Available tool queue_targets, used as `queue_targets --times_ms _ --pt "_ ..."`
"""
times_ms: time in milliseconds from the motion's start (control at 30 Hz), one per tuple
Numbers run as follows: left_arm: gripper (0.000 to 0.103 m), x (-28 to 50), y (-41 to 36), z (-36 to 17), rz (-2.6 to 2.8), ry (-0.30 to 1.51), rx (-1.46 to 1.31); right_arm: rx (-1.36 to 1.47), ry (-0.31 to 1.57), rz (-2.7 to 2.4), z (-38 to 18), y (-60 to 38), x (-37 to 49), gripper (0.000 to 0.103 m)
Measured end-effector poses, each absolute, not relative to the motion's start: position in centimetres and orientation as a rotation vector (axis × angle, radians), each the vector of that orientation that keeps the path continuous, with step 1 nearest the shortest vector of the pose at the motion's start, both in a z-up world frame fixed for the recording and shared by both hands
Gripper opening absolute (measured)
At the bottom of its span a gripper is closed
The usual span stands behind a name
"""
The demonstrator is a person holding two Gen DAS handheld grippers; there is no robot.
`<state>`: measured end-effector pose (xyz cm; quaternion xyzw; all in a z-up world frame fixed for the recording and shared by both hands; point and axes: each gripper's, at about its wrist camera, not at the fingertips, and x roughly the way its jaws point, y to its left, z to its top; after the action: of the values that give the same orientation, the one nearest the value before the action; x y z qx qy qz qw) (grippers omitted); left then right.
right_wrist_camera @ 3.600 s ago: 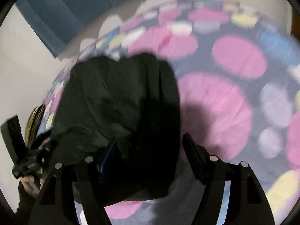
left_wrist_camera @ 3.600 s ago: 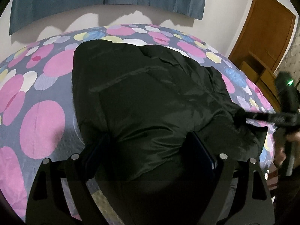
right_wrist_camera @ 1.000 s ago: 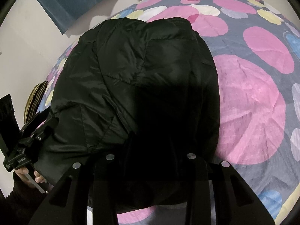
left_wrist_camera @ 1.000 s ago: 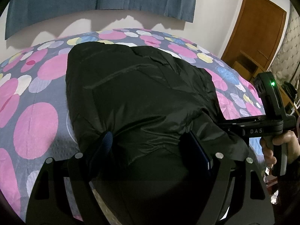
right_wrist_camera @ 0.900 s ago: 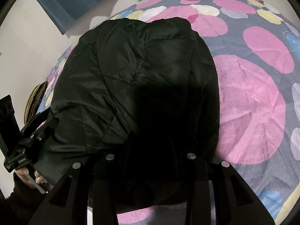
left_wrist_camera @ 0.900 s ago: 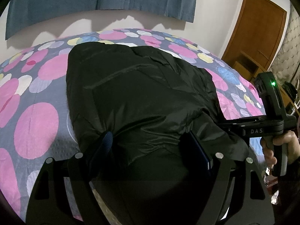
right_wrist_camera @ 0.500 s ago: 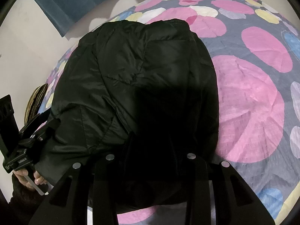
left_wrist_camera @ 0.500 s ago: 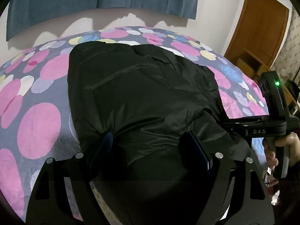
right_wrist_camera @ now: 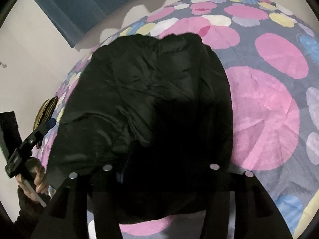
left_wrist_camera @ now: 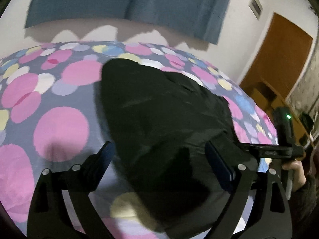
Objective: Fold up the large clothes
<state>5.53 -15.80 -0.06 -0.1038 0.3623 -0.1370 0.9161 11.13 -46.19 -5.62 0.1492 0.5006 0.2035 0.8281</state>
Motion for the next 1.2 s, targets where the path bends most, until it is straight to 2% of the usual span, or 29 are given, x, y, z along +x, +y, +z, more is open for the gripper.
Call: queue_targets --times_ms 33,100,167,500,900,1200 --pt "0.094 5.6 -14.9 -0.2 -0.269 0.746 -0.235 0.305 1.048 0.422 -4.8 -46.3 11.1 0.063" --pt "0.095 5.8 -13.1 -0.5 -0.249 0.754 -0.286 0.291 0.968 0.391 -2.5 -47.0 10.6 0.079" --pt "0.095 6.3 -11.7 -1.0 -0.245 0.769 -0.339 0.32 0.909 0.381 -1.2 -47.9 10.4 0.082" --pt "0.097 7.8 -12.6 -4.6 -0.368 0.842 -0.45 0.405 1.041 0.361 -6.0 -48.9 14.0 0.083" --pt "0.1 10.0 -13.8 -5.7 -0.443 0.858 -0.54 0.494 1.067 0.41 -8.7 -49.3 15.9 0.093" --pt "0.1 10.6 -14.4 -5.7 -0.458 0.865 -0.511 0.54 1.057 0.476 -9.8 -48.7 16.2 0.096"
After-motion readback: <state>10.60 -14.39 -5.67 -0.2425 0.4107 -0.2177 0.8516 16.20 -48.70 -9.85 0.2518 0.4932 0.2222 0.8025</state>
